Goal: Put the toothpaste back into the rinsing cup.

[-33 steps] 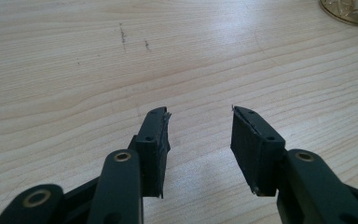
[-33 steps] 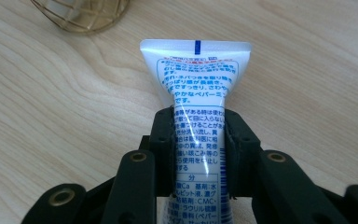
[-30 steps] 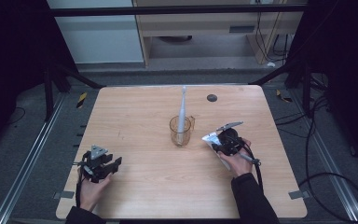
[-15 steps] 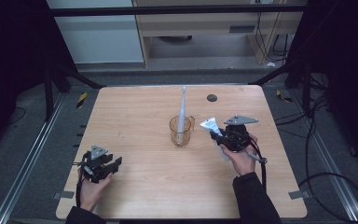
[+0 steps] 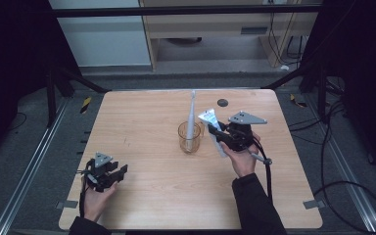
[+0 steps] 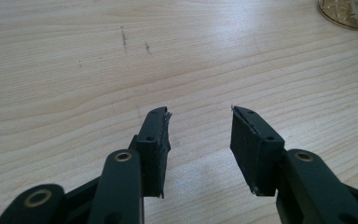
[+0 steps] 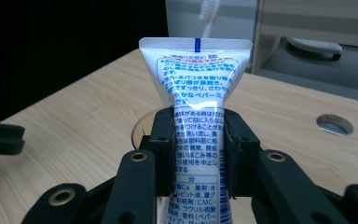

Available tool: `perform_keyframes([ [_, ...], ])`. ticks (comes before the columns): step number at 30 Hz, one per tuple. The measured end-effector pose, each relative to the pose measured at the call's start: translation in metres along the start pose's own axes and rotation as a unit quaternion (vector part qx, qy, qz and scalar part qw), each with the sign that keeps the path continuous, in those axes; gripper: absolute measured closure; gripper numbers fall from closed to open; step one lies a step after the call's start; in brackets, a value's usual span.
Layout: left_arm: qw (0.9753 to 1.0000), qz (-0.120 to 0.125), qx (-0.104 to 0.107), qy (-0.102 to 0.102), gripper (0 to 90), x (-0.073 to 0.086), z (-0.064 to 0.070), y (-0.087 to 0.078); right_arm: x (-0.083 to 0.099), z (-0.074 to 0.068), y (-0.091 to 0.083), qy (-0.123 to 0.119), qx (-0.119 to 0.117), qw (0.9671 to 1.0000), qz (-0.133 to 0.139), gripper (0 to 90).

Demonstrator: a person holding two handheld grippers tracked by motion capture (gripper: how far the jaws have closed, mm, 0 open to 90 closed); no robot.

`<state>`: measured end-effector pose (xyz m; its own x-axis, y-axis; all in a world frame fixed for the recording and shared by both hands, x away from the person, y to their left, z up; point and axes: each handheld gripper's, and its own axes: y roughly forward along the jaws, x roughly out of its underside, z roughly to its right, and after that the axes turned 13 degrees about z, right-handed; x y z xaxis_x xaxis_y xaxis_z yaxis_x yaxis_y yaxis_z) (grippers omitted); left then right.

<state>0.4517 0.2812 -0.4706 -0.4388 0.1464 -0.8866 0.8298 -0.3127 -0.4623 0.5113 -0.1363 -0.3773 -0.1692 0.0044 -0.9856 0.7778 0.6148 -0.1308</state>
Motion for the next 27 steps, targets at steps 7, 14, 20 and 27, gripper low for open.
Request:
perform_keyframes([
  [7, 1.0000, 0.000, -0.001, 0.000, 56.5, 0.000, -0.001, 0.000, -0.007, -0.012, 0.019, 0.004, -0.012, 0.9992, 0.037, 69.0],
  [14, 1.0000, 0.000, -0.001, -0.001, 56.6, 0.000, -0.002, 0.000, -0.011, -0.022, 0.045, 0.008, -0.024, 0.9975, 0.066, 68.9],
  [20, 1.0000, 0.002, -0.002, -0.003, 56.8, 0.000, -0.002, 0.000, -0.008, -0.028, 0.066, 0.010, -0.032, 0.9971, 0.069, 68.9],
  [27, 1.0000, 0.001, -0.001, -0.004, 56.9, 0.001, -0.002, 0.000, -0.003, -0.028, 0.083, 0.016, -0.031, 0.9968, 0.072, 68.9],
])
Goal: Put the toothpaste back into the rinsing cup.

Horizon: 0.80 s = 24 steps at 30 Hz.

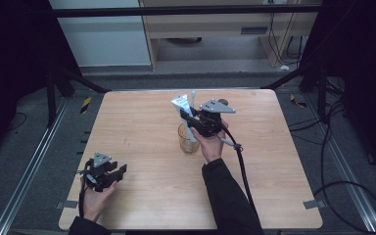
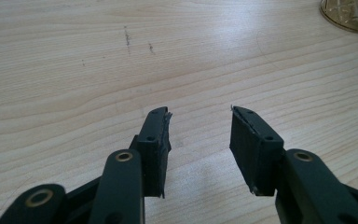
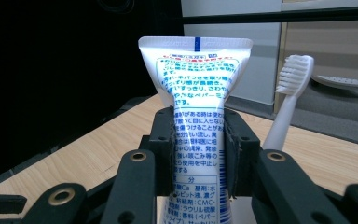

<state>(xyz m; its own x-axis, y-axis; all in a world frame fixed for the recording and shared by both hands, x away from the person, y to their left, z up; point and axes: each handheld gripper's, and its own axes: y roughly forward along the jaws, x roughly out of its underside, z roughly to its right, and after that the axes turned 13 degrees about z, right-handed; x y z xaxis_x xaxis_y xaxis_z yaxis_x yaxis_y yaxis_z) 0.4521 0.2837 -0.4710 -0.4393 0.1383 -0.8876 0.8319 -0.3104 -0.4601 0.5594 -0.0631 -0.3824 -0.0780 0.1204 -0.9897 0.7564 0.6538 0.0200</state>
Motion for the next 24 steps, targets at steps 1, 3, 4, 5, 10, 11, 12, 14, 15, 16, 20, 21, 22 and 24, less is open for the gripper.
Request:
perform_keyframes([
  [1, 1.0000, 0.000, 0.000, 0.000, 56.9, 0.000, 0.000, 0.000, 0.001, 0.000, 0.002, 0.000, 0.000, 1.0000, 0.001, 68.8],
  [3, 1.0000, 0.000, 0.000, 0.000, 56.9, 0.000, 0.000, 0.000, 0.002, 0.002, 0.005, 0.001, 0.002, 1.0000, 0.003, 68.9],
  [4, 1.0000, 0.000, 0.000, 0.000, 57.0, 0.000, 0.000, 0.000, 0.002, 0.002, 0.007, 0.002, 0.001, 1.0000, 0.004, 68.9],
  [5, 1.0000, 0.000, 0.000, 0.000, 57.0, 0.000, 0.000, 0.000, 0.002, 0.002, 0.008, 0.002, 0.002, 1.0000, 0.004, 68.9],
  [10, 1.0000, -0.001, 0.000, 0.000, 57.0, 0.000, -0.001, 0.000, 0.004, 0.003, 0.016, 0.002, 0.001, 0.9999, 0.012, 68.8],
  [11, 1.0000, -0.001, 0.000, 0.000, 57.0, 0.000, -0.001, 0.000, 0.005, 0.003, 0.017, 0.003, 0.001, 0.9999, 0.013, 68.8],
  [12, 1.0000, 0.000, 0.000, 0.000, 57.0, 0.000, -0.001, 0.000, 0.006, 0.003, 0.018, 0.005, -0.001, 0.9999, 0.012, 68.8],
  [14, 1.0000, -0.001, 0.000, 0.000, 57.1, 0.000, -0.001, 0.000, 0.008, 0.003, 0.021, 0.003, -0.003, 0.9999, 0.013, 68.8],
  [15, 1.0000, -0.001, 0.000, 0.000, 57.1, 0.000, -0.001, 0.000, 0.009, 0.003, 0.023, 0.004, -0.004, 0.9999, 0.013, 68.8],
  [16, 1.0000, -0.001, 0.000, -0.001, 57.1, 0.000, -0.001, 0.000, 0.010, 0.003, 0.024, 0.004, -0.005, 0.9999, 0.014, 68.8],
  [20, 1.0000, -0.001, 0.000, -0.001, 57.1, 0.000, -0.001, 0.000, 0.015, 0.003, 0.027, -0.003, -0.008, 0.9999, 0.010, 68.8],
  [21, 1.0000, -0.001, 0.000, -0.001, 57.1, 0.000, -0.002, 0.000, 0.016, 0.003, 0.028, -0.005, -0.009, 0.9999, 0.009, 68.8],
  [22, 1.0000, -0.001, 0.000, -0.001, 57.1, 0.000, -0.002, 0.000, 0.017, 0.003, 0.028, -0.006, -0.009, 0.9999, 0.008, 68.8],
  [24, 1.0000, -0.001, 0.000, -0.001, 57.1, 0.000, -0.001, 0.000, 0.019, 0.004, 0.029, -0.009, -0.008, 0.9999, 0.007, 68.7],
])
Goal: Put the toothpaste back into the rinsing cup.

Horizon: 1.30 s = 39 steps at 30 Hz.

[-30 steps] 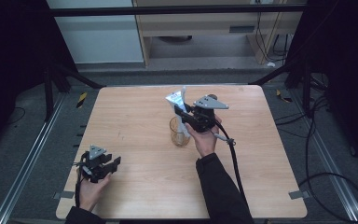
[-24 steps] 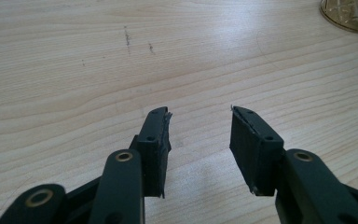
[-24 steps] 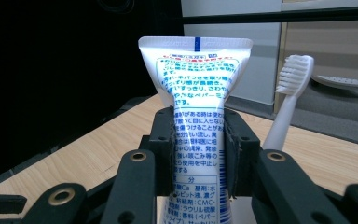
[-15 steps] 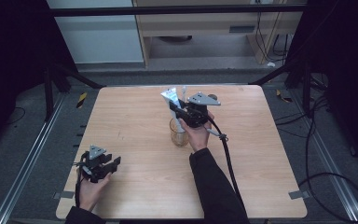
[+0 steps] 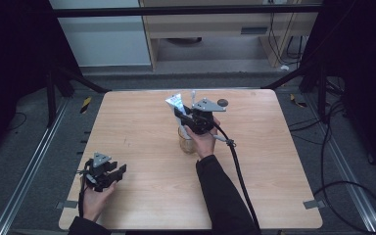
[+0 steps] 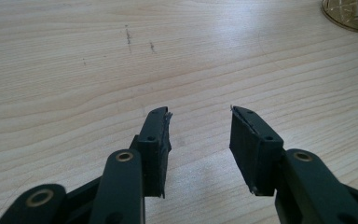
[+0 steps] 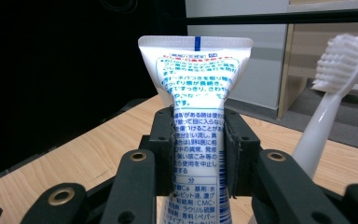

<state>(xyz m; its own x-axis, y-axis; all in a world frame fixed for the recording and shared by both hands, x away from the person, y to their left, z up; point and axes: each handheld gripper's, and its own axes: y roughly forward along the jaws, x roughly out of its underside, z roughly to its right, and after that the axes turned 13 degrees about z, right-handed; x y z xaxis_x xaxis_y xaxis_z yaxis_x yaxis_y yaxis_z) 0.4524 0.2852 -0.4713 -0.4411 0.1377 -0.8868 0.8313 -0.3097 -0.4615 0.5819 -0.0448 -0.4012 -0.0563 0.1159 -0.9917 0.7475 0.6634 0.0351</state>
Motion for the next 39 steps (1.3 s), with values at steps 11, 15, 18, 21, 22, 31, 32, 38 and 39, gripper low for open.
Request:
perform_keyframes([
  [11, 1.0000, 0.001, -0.001, -0.002, 57.1, 0.000, 0.000, 0.000, 0.014, 0.003, -0.003, -0.012, -0.006, 0.9999, 0.008, 68.6],
  [15, 1.0000, 0.001, -0.002, -0.001, 57.1, 0.000, 0.000, 0.000, 0.020, 0.002, -0.005, -0.021, -0.015, 0.9996, 0.010, 68.5],
  [18, 1.0000, 0.000, -0.001, 0.001, 57.1, 0.000, 0.000, 0.000, 0.024, 0.002, -0.008, -0.015, -0.017, 0.9997, 0.010, 68.3],
  [21, 1.0000, 0.001, -0.002, -0.001, 57.1, 0.000, 0.000, 0.000, 0.028, 0.004, -0.011, -0.015, -0.019, 0.9996, 0.012, 68.1],
  [22, 1.0000, 0.001, -0.002, -0.001, 57.1, 0.000, 0.000, 0.000, 0.029, 0.004, -0.013, -0.015, -0.018, 0.9996, 0.012, 67.9],
  [31, 1.0000, 0.002, -0.002, 0.000, 57.0, 0.000, 0.000, 0.000, 0.021, 0.003, -0.020, -0.026, -0.020, 0.9993, -0.015, 66.3],
  [32, 1.0000, 0.002, -0.002, -0.001, 57.0, 0.000, 0.000, 0.000, 0.020, 0.003, -0.021, -0.028, -0.021, 0.9992, -0.020, 66.3],
  [38, 1.0000, 0.002, -0.002, 0.000, 57.0, 0.000, 0.001, 0.000, 0.013, 0.000, -0.031, -0.043, -0.011, 0.9975, -0.054, 66.2],
  [39, 1.0000, 0.001, -0.002, 0.000, 57.0, 0.000, 0.001, 0.000, 0.012, -0.001, -0.033, -0.044, -0.011, 0.9970, -0.063, 66.1],
])
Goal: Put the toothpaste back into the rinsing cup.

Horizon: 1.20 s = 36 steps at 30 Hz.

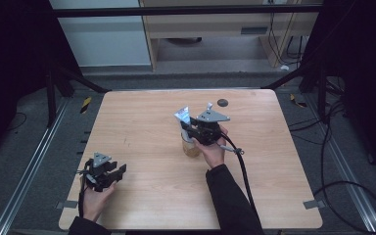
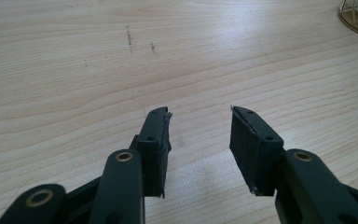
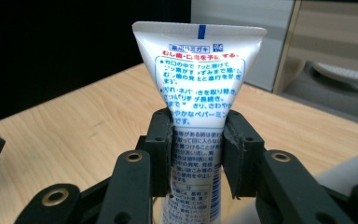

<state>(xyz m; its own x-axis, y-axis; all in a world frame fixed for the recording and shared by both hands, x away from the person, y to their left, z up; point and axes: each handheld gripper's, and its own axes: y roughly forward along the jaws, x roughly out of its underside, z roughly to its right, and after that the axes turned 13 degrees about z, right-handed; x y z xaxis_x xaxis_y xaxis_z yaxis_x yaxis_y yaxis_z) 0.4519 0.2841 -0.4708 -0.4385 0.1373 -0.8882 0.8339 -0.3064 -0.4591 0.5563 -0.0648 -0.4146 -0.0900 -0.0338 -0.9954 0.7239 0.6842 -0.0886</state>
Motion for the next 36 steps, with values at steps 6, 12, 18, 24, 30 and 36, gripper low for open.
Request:
perform_keyframes([
  [6, 1.0000, -0.001, 0.001, 0.003, 57.0, 0.000, 0.001, 0.000, 0.001, -0.003, -0.013, -0.001, 0.001, 0.9994, -0.034, 66.0],
  [12, 1.0000, -0.002, 0.001, 0.004, 57.0, 0.000, 0.001, 0.000, 0.005, -0.006, -0.019, -0.006, 0.007, 0.9975, -0.070, 64.5],
  [18, 1.0000, -0.003, 0.001, 0.004, 57.0, 0.000, 0.001, 0.000, 0.015, -0.004, -0.022, 0.003, 0.008, 0.9952, -0.098, 62.4],
  [24, 1.0000, -0.002, 0.002, 0.001, 56.5, 0.000, 0.002, 0.000, 0.008, -0.006, -0.033, -0.004, 0.017, 0.9943, -0.105, 50.2],
  [30, 1.0000, -0.004, 0.003, 0.002, 55.8, 0.001, 0.002, 0.001, 0.001, -0.001, -0.066, 0.020, 0.012, 0.9953, -0.094, 37.3],
  [36, 0.9999, -0.008, 0.007, 0.005, 53.1, 0.001, 0.003, 0.002, 0.009, 0.007, -0.111, 0.013, 0.035, 0.9937, -0.105, 24.3],
])
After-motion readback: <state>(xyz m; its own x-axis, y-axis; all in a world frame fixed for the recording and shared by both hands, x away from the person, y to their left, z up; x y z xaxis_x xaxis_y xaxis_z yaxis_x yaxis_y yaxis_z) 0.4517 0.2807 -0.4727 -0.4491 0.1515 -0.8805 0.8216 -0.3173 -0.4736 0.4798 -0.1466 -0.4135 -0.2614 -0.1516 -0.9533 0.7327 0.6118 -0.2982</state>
